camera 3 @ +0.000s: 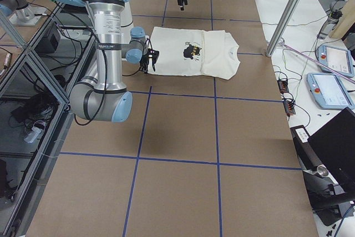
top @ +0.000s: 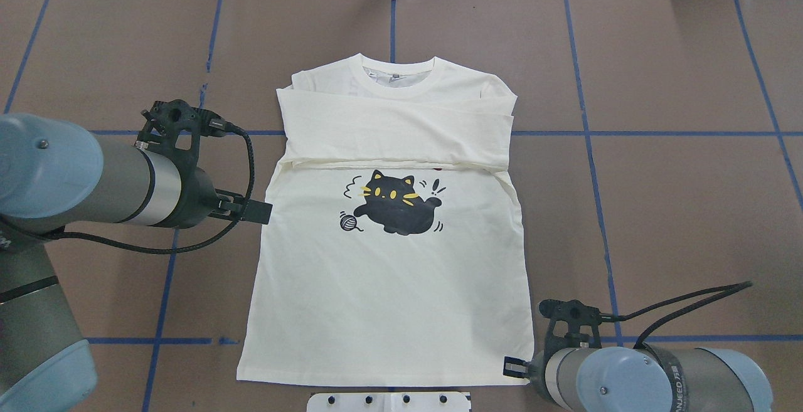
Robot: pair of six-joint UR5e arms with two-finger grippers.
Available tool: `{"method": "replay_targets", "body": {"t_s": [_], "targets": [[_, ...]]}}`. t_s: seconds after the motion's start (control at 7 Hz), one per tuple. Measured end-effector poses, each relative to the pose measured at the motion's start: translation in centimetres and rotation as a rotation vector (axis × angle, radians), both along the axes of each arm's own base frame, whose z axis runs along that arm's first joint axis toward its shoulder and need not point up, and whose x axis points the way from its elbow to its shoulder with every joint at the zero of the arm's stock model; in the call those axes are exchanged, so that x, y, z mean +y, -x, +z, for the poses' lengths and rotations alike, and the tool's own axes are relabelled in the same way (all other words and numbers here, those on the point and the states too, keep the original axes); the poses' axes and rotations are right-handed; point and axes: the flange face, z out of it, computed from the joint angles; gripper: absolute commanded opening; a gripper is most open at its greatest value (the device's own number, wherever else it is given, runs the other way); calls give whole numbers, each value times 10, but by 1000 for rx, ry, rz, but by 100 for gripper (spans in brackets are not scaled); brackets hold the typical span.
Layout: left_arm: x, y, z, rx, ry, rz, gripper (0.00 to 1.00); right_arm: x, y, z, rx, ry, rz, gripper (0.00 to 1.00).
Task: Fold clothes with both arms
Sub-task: 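Move the left gripper to the hem corner while the right gripper reaches the other corner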
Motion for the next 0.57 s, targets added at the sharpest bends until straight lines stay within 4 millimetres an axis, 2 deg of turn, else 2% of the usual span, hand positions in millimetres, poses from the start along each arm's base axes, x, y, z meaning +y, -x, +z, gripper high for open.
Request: {"method": "replay_targets", "body": {"t_s": [0.29, 0.43, 0.57], "targets": [[0, -2, 5, 2, 44, -19, 100, 0, -4, -9, -22, 12, -3, 0], [5, -5, 12, 18, 141, -60, 100, -1, -9, -20, -46, 18, 16, 0], [21, -17, 21, 36, 258, -96, 100, -5, -16, -30, -70, 25, 39, 0]]}}
